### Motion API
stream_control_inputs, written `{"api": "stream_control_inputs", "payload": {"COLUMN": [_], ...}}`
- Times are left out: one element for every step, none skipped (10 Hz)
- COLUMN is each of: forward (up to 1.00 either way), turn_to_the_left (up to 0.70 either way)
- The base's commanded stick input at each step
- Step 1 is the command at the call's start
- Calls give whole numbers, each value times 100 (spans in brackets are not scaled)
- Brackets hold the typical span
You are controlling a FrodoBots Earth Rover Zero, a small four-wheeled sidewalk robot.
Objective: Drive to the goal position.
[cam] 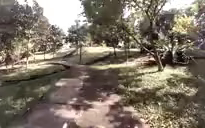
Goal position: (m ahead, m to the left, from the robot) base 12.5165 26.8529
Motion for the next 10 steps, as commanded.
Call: {"api": "stream_control_inputs", "payload": {"forward": [70,3,0,0,0,0,0,0,0,0], "turn_to_the_left": [0,0,0,0,0,0,0,0,0,0]}}
